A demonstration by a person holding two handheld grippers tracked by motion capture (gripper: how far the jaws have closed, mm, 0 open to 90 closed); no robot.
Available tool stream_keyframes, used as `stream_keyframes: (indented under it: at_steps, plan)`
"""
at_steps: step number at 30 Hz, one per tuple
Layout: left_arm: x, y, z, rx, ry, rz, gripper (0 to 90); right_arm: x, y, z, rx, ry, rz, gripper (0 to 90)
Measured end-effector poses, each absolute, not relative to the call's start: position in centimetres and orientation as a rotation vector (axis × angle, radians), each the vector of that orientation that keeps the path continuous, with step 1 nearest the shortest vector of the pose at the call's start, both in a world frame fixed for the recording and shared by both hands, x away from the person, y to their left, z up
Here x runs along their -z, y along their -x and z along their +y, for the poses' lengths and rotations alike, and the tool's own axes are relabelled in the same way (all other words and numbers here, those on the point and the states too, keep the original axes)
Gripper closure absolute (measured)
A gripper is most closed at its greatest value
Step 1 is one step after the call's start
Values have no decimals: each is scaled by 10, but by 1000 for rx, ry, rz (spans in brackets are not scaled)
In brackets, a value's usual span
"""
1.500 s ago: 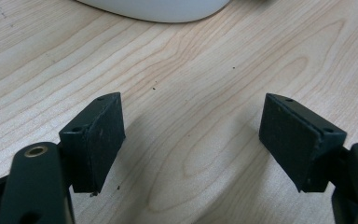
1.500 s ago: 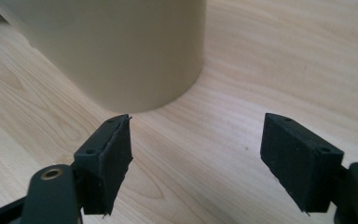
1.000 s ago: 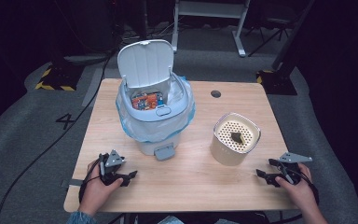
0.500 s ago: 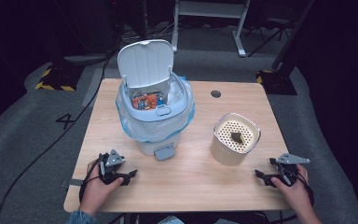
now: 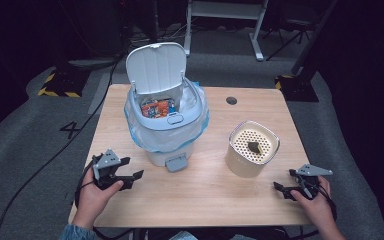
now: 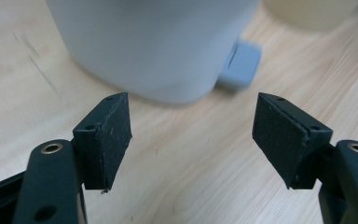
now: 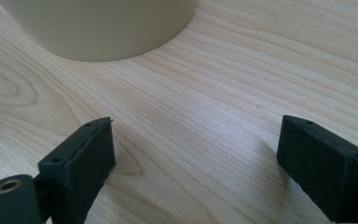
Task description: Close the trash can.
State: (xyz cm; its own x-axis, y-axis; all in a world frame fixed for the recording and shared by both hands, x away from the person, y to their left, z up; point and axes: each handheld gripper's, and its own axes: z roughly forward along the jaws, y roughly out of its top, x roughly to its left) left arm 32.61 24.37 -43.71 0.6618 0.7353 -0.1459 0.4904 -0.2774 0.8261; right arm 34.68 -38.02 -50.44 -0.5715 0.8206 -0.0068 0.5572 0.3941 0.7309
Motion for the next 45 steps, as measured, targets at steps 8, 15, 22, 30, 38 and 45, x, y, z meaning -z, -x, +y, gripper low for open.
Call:
stream_keyframes:
  at_steps: [8, 15, 22, 30, 38, 45]
  plan:
    - [394, -336, 251, -450, -1940, 949, 299, 505, -347, -380, -991, -1191, 2290, 110]
    - [346, -347, 251, -505, -1911, 881, 307, 505, -347, -380, -991, -1191, 2290, 111]
    - [311, -365, 253, -511, -1862, 858, 307, 505, -347, -380, -991, -1191, 2290, 111]
    - [282, -385, 250, -546, -1772, 875, 312, 505, -347, -380, -991, -1191, 2290, 111]
    - [257, -409, 244, -603, -1709, 888, 316, 505, -347, -380, -991, -1191, 2290, 111]
    - [247, -436, 244, -629, -1684, 932, 312, 505, -347, -380, -991, -1191, 2290, 111]
